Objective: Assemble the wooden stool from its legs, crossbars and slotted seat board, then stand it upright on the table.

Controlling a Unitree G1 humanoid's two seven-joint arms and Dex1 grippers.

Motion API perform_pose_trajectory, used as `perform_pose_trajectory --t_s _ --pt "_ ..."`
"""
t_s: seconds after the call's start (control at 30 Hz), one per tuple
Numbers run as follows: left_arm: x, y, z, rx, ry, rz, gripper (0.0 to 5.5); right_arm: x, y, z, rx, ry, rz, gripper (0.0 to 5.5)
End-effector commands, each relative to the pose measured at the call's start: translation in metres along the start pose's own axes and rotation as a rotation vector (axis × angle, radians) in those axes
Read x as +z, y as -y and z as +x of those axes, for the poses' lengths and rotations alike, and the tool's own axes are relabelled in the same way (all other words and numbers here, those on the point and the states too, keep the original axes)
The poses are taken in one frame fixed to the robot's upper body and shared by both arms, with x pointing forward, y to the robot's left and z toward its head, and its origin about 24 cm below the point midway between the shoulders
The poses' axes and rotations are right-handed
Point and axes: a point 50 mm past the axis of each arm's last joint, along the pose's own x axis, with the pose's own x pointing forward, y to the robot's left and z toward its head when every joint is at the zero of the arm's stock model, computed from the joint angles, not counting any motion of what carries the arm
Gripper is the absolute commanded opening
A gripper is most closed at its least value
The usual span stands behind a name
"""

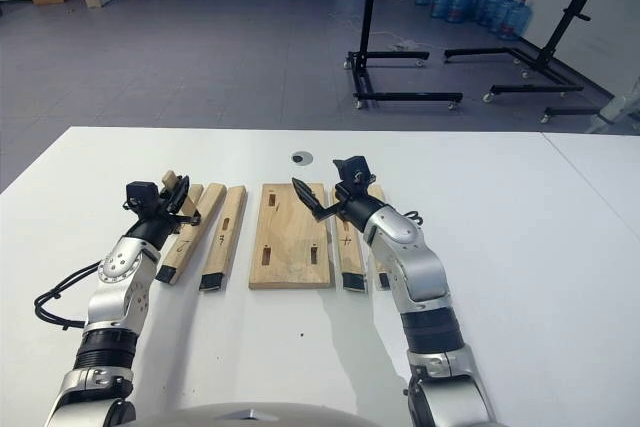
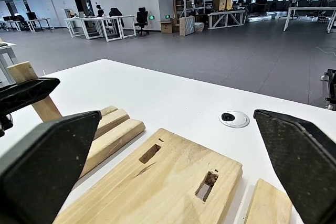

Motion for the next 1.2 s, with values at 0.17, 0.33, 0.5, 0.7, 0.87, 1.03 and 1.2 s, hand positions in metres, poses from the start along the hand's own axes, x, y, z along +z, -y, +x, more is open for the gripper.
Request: perform_pose_trajectory --t_s 0.17,0.33,0.5,0.7,0.87,1.03,1.2 --pt "-0.043 0.007 -0.020 -0.016 -0.186 -0.002 0.39 -0.002 0.000 -0.001 -0.002 -0.009 -0.007 5.33" --pt "-0.042 0.007 -0.019 -0.018 -0.183 0.003 0.39 -0.002 -0.001 -0.001 -0.001 -0.010 -0.004 5.33" --pt "-0.042 0.008 -0.018 -0.027 -0.189 0.016 0.39 -0.003 -0.001 -0.001 -0.001 -0.010 -0.003 5.33" --pt "-0.040 0.004 -0.016 -0.010 -0.183 -0.002 1.17 -0.003 -0.003 -0.001 0.000 -0.008 0.000 5.33" --pt "-0.037 0.003 -0.013 -0.002 -0.173 -0.006 1.91 -0.004 -0.005 0.000 0.005 -0.009 0.003 5.33" --pt "-0.019 0.003 -0.006 0.007 -0.110 0.006 2.48 -0.003 -0.004 0.001 0.003 -0.007 0.001 5.33" --pt "0.047 0.007 0.007 0.004 0.068 0.052 2.54 -0.002 -0.004 0.002 0.003 -0.001 0.001 5.33"
